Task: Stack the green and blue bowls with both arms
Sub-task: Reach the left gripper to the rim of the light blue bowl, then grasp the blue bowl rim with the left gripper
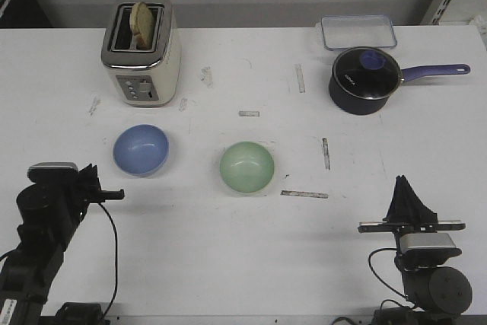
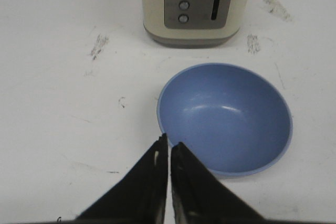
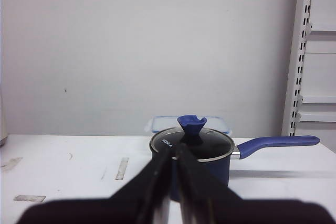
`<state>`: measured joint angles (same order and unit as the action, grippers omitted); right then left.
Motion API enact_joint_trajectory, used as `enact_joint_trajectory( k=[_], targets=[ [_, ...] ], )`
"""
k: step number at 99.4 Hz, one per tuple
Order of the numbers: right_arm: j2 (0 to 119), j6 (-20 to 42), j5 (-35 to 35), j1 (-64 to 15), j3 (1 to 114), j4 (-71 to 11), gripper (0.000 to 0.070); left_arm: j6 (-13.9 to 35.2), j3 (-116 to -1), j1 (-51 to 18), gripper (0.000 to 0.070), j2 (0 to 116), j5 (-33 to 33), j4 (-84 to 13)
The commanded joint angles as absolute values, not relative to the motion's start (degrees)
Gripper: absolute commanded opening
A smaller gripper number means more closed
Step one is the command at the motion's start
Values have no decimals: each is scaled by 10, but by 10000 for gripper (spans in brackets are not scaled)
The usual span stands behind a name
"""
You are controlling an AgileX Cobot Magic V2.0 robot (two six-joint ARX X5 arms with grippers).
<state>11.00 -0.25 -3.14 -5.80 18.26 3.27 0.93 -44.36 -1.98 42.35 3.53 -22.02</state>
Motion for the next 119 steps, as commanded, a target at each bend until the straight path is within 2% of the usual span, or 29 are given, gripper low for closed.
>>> enact_joint_trajectory(
  k=[1, 28, 44, 51, 80, 87, 91, 108, 119],
  targets=[
    [109, -9, -30, -58, 183, 38, 3, 6, -463, -19, 1, 444, 36, -228],
    [109, -9, -30, -58, 183, 38, 3, 19, -496, -19, 1, 511, 29, -235],
    [109, -9, -30, -58, 183, 38, 3, 150, -546, -19, 1, 584, 27, -297],
    [109, -9, -30, -58, 183, 38, 3, 184, -573, -19, 1, 616, 10, -326],
    [109, -9, -30, -58, 183, 38, 3, 184, -680, 8, 2, 732, -117, -360],
    [109, -9, -30, -58, 183, 38, 3, 184, -713, 17, 9, 764, -121, -380],
    [109, -9, -30, -58, 183, 38, 3, 180, -732, 21, 35, 782, -120, -394],
    [109, -9, -30, -58, 183, 38, 3, 156, -806, 34, 294, 861, -118, -451],
    [109, -9, -30, -58, 183, 38, 3, 156, -827, 35, 387, 897, -118, -476]
  ],
)
